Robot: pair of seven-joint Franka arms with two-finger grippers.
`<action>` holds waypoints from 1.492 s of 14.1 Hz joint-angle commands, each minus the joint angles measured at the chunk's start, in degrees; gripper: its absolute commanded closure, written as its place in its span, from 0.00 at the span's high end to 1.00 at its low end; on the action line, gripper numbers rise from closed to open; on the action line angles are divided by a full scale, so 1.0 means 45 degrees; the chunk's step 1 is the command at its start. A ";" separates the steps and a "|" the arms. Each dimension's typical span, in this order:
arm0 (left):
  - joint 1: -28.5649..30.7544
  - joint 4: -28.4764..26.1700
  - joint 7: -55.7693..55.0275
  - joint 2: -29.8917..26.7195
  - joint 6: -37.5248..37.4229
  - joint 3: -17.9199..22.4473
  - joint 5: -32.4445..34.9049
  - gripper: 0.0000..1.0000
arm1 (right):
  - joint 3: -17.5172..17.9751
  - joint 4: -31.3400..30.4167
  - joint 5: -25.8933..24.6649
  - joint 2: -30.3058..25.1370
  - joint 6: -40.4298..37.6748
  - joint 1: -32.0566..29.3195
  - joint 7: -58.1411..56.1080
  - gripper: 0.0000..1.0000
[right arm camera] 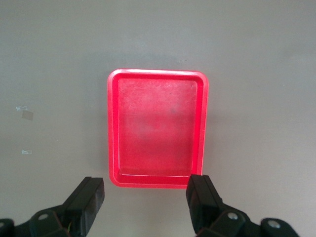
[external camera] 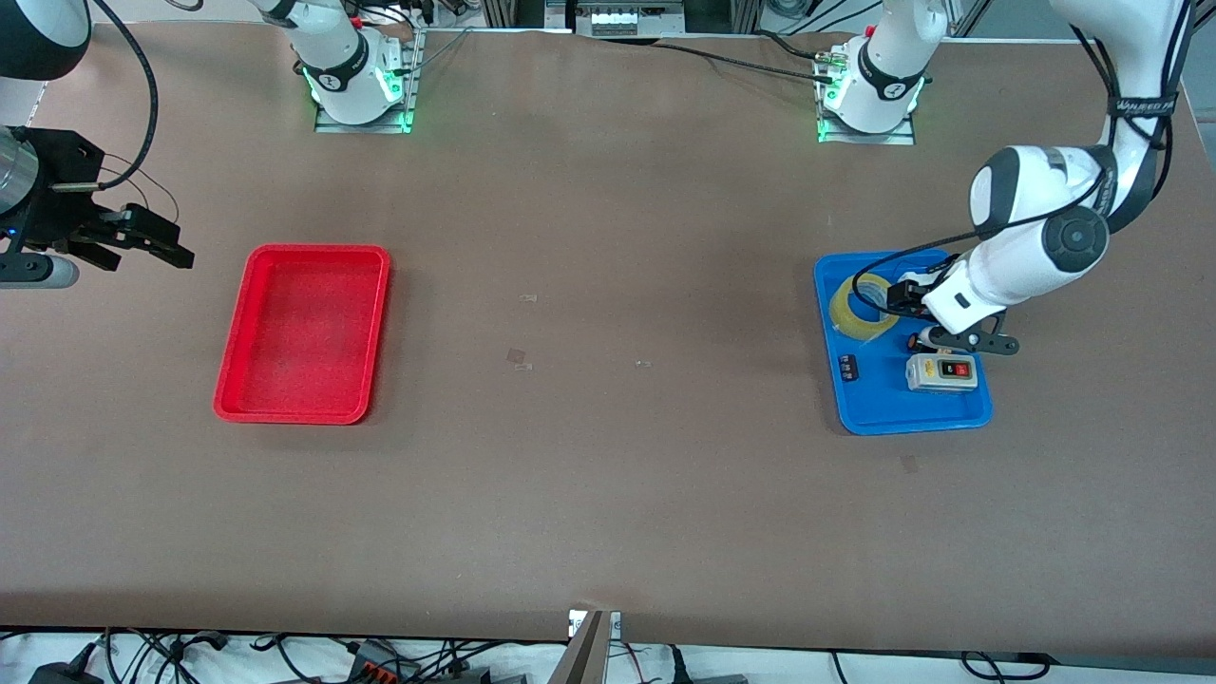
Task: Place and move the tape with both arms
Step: 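Reach the left gripper down to the yellow tape roll in the blue tray, then grasp the yellow tape roll with the left gripper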
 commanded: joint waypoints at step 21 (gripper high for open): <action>-0.0564 0.5512 -0.2900 0.2273 -0.6158 -0.0418 -0.2081 0.00 | 0.0117 -0.0248 -0.0032 -0.0263 0.0065 0.0012 -0.0182 1.00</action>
